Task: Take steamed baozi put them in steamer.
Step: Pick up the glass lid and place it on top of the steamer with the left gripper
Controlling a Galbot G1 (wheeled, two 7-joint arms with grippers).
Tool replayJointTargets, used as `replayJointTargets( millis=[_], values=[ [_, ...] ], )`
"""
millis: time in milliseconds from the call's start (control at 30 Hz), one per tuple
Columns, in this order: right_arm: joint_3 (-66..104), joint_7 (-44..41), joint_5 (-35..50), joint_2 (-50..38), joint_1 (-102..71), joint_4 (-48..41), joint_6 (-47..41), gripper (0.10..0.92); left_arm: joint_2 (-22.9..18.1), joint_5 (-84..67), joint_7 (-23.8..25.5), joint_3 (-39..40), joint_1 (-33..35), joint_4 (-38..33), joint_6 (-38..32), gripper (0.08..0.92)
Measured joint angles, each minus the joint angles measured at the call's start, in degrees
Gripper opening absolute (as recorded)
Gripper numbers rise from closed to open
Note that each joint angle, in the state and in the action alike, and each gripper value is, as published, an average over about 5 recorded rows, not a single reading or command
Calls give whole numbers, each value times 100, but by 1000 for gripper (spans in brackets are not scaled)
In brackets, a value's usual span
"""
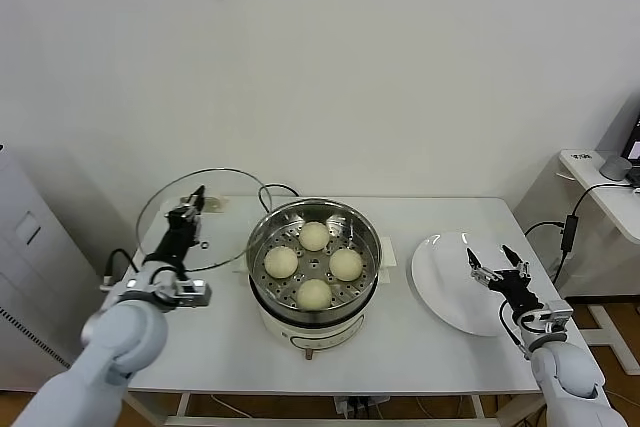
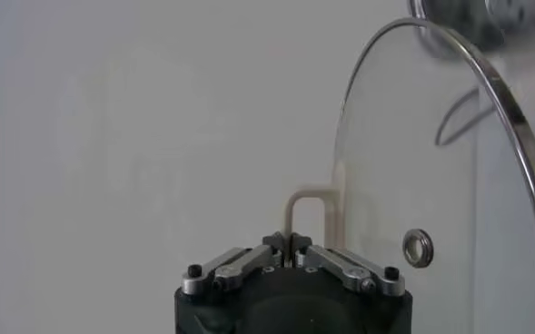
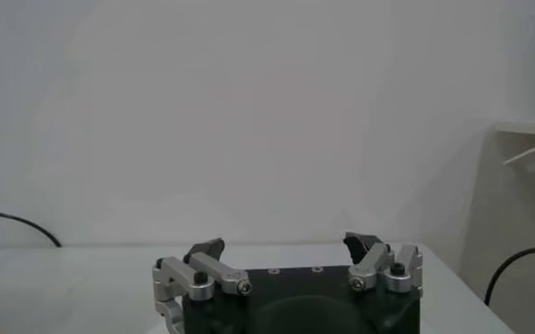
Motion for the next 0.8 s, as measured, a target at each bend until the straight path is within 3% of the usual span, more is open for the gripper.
replayJointTargets(
  millis=[333, 800],
  values=[
    [0, 4, 0, -28, -6, -36, -6, 823, -433, 907, 579, 1045, -372, -201, 933, 105],
    [-6, -6, -29, -13, -9, -89, -2, 823, -1190, 1914, 861, 1815, -566, -141, 1471, 105]
  ],
)
